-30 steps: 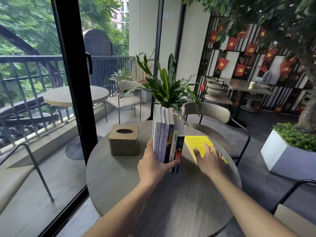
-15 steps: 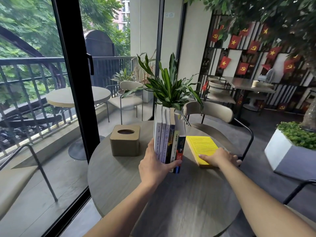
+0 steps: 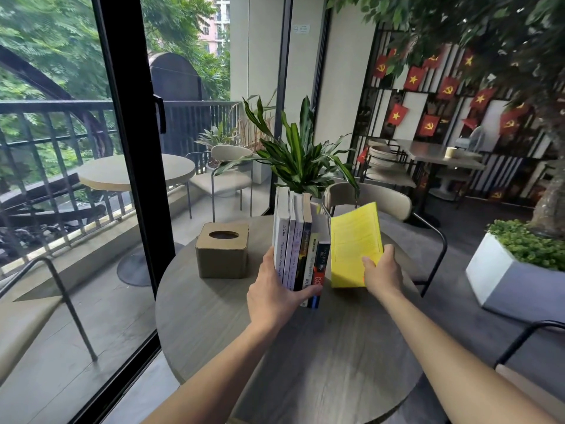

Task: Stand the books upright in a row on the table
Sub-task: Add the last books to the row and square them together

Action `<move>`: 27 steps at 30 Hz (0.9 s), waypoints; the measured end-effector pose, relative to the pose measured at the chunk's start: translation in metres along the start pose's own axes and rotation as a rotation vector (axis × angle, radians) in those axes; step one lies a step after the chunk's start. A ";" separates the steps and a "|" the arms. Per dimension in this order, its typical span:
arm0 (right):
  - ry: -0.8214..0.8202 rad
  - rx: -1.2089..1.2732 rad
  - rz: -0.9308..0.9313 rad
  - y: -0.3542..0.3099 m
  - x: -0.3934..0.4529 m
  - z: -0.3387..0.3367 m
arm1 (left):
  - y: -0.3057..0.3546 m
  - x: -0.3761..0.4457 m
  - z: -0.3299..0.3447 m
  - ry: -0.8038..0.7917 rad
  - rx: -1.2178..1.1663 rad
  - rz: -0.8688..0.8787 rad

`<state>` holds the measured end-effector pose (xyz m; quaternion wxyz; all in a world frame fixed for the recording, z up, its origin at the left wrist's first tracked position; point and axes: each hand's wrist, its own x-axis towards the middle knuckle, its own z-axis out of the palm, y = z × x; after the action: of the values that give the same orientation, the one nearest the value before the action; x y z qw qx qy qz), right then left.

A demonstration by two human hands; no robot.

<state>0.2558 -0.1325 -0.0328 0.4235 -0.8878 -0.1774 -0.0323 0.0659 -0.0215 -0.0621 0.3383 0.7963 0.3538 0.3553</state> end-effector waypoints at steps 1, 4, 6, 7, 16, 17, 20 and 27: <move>0.052 0.078 -0.048 -0.003 -0.006 0.001 | 0.000 0.000 -0.001 -0.001 -0.003 0.004; 0.198 0.276 -0.213 -0.015 -0.027 0.004 | 0.000 0.001 -0.001 0.005 0.001 0.000; 0.170 0.320 -0.237 -0.019 -0.037 0.008 | 0.001 0.002 -0.002 0.012 -0.005 -0.002; 0.131 0.336 -0.231 -0.019 -0.041 0.012 | 0.001 0.003 -0.002 0.019 -0.007 -0.002; -0.268 0.442 -0.200 -0.015 -0.066 0.033 | 0.024 0.019 -0.017 0.052 -0.067 0.031; -0.350 0.443 -0.191 -0.013 -0.065 0.035 | 0.028 0.021 -0.019 0.054 -0.080 0.037; -0.509 0.336 -0.237 -0.012 -0.061 0.036 | 0.037 0.024 -0.025 0.060 -0.104 0.056; -0.616 0.394 -0.335 -0.014 -0.050 0.046 | 0.050 0.022 -0.026 0.114 -0.090 0.097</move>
<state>0.1997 -0.1032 -0.0623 0.5016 -0.7165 -0.4410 0.2013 0.0722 -0.0219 -0.0021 0.3353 0.7752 0.3170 0.4314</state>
